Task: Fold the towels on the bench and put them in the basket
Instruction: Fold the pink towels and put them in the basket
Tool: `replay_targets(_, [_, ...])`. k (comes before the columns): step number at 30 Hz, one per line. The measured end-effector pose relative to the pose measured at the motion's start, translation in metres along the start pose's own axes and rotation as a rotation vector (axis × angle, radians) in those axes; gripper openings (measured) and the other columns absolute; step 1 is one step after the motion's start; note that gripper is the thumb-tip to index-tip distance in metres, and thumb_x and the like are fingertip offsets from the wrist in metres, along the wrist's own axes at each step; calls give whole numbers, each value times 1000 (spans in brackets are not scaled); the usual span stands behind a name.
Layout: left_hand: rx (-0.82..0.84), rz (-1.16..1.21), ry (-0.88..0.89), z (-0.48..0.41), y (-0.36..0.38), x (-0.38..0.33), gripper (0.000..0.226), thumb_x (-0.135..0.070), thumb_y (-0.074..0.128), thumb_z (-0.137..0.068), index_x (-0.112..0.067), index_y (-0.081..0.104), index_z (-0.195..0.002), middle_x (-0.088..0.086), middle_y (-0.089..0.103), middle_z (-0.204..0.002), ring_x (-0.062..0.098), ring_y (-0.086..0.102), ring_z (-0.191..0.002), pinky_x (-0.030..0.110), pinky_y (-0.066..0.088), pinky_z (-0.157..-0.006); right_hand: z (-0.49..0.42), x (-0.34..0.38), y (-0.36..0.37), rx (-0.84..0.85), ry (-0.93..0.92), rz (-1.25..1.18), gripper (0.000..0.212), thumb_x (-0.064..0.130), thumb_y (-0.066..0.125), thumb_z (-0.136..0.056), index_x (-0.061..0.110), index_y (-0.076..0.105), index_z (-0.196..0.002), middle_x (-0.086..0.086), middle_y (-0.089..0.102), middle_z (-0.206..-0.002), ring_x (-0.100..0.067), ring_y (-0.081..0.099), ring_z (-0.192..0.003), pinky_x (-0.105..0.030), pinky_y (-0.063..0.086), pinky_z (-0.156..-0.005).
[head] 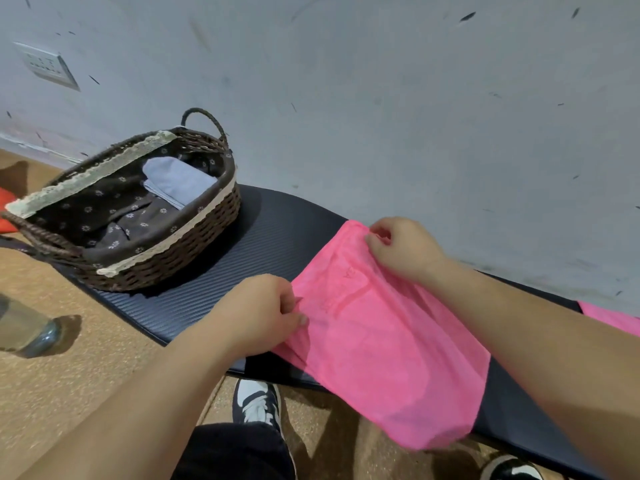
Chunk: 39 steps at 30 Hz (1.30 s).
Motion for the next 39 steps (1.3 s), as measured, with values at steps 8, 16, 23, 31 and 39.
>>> replay_targets(8, [17,45,0,-2,5,9,32,-38,81,-84,-14,62,-76,-5,74,-91,11,68,-89,36,55,-81,-34,-12,15,-103,70,-64,12,32,69,-87,25,66,-78,5,69,-90,-21,66,-88,-40,57,-82])
replay_targets(16, [71,219,-68,1,8,19,24,-29,80,-86,-15,65,-74,-12,75,-89,-12,67,-105,19,55,-75,-25,7,-23,-276,43,-253,15,23,64,-82,18,52,-75,8,59,-70,-16,55,-67,-35,48,-65])
replay_targets(23, [-56,229,-167,-3,-9,31,18,-27,70,-80,-15,63,-69,-6,64,-59,-3,63,-58,25,50,-56,-49,18,2,-194,98,-191,10,26,55,-93,20,49,-88,5,58,-79,-22,58,-76,-39,49,-71])
replay_targets(31, [-147,47,-106,-6,-12,36,17,-35,67,-87,-24,56,-81,-5,63,-79,15,59,-78,36,51,-70,-60,3,24,-191,101,-136,15,30,58,-96,18,60,-105,-1,66,-102,-26,62,-98,-40,52,-84])
replay_targets(39, [-111,51,-115,-6,-1,32,28,-41,75,-81,-28,52,-88,-6,64,-82,17,62,-81,41,55,-74,-55,1,35,-91,74,-220,18,35,64,-95,19,68,-88,0,71,-95,-24,64,-92,-31,47,-76])
Point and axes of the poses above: each hand's wrist, its own z-axis away from the middle knuckle, its own y-axis out of the palm, x = y × z, the point moved 10 cm from there along -z, towards the middle knuckle
